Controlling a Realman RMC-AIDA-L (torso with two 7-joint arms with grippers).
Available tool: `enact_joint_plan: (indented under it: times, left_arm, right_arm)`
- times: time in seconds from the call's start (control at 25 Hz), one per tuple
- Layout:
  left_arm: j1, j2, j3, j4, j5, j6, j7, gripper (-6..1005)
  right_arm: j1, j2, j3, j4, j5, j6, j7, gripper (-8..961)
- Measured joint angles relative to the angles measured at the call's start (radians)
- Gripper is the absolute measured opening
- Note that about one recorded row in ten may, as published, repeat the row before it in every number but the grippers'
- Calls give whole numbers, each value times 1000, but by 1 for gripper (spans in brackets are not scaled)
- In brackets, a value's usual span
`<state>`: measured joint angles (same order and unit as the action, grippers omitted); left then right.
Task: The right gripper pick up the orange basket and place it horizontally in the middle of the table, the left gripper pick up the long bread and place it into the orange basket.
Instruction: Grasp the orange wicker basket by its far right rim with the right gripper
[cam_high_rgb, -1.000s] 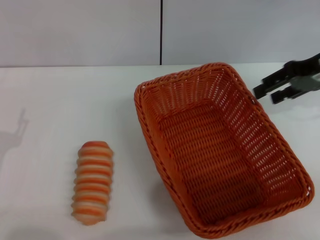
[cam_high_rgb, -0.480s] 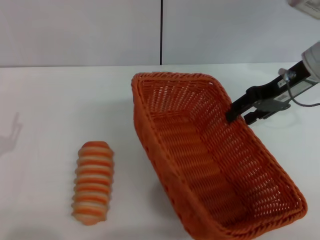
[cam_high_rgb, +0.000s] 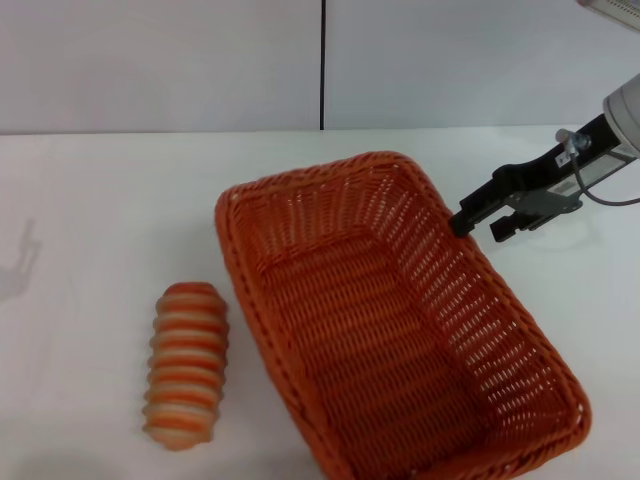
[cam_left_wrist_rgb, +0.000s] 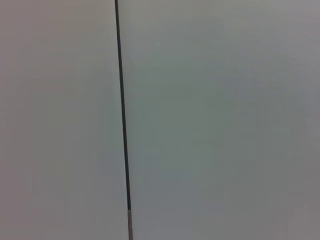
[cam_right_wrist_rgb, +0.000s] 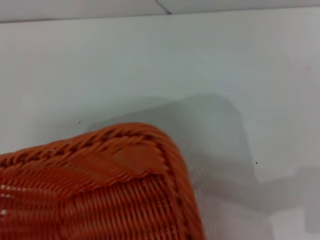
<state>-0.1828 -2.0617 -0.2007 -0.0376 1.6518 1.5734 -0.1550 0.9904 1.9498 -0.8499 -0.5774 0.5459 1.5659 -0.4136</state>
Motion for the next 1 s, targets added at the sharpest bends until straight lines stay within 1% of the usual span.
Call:
enact_joint_plan:
  times: [0.12, 0.24, 0.4, 0.56, 0.76, 0.96, 1.0]
  left_arm:
    - [-2, 0, -2, -2, 0, 0, 0, 716]
    - [-5, -1, -3, -5, 0, -1, 0, 715]
    - [-6, -2, -4, -9, 0, -2, -1, 715]
    - [-5, -3, -4, -11, 0, -2, -1, 714]
    - [0, -4, -3, -12, 0, -2, -1, 714]
    - [7, -5, -3, -15, 0, 0, -2, 713]
    - [8, -5, -3, -15, 0, 0, -2, 713]
  right_arm:
    - [-3, 0, 3, -12, 4, 0, -1, 578]
    - [0, 8, 5, -12, 7, -19, -13, 576]
    - [21, 29, -1, -9, 8, -31, -17, 573]
    - [48, 41, -9, 0, 8, -31, -18, 570]
    - [84, 65, -28, 3, 7, -26, -24, 567]
    - [101, 82, -61, 13, 1, -40, -25, 563]
    - [101, 82, -61, 13, 1, -40, -25, 562]
